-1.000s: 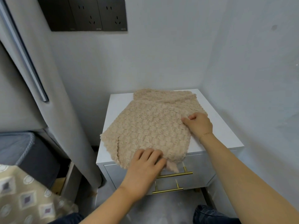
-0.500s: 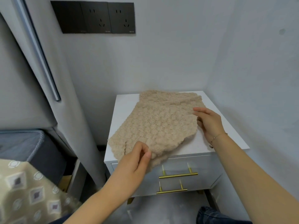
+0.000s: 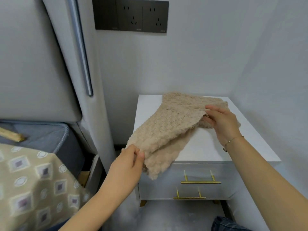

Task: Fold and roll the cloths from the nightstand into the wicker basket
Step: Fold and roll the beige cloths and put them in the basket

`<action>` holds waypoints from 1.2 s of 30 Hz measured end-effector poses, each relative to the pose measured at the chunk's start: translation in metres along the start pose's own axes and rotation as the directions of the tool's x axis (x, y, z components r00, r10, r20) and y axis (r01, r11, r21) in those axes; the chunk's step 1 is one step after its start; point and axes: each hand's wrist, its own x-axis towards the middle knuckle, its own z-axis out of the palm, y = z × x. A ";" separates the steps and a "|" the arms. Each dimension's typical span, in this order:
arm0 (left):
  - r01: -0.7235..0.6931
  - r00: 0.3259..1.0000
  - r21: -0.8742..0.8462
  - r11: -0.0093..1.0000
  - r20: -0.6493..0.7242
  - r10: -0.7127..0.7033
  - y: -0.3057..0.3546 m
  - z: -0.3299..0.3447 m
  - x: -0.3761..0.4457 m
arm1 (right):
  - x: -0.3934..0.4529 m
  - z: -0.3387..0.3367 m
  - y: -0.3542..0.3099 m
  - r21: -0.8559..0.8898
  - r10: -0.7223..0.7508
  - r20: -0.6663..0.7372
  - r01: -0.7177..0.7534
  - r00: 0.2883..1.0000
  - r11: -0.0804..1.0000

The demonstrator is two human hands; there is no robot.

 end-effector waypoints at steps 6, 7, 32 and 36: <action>0.135 0.980 -0.277 0.951 -0.107 -0.170 -0.014 -0.017 0.008 | 0.020 0.053 -0.016 -0.017 0.033 0.081 -0.031 0.996 0.999; 0.190 0.971 -0.343 0.920 -0.075 -0.229 -0.017 -0.018 0.010 | 0.025 0.065 -0.017 -0.049 0.043 0.087 -0.039 0.995 0.998; 0.247 0.949 -0.516 0.820 -0.045 -0.314 -0.039 0.001 0.034 | 0.075 0.088 0.010 -0.796 -0.269 0.402 0.479 0.875 0.370; 0.209 0.957 -0.418 0.884 -0.097 -0.272 -0.041 0.003 0.036 | 0.080 0.094 0.015 -0.796 -0.136 0.376 0.395 0.916 0.458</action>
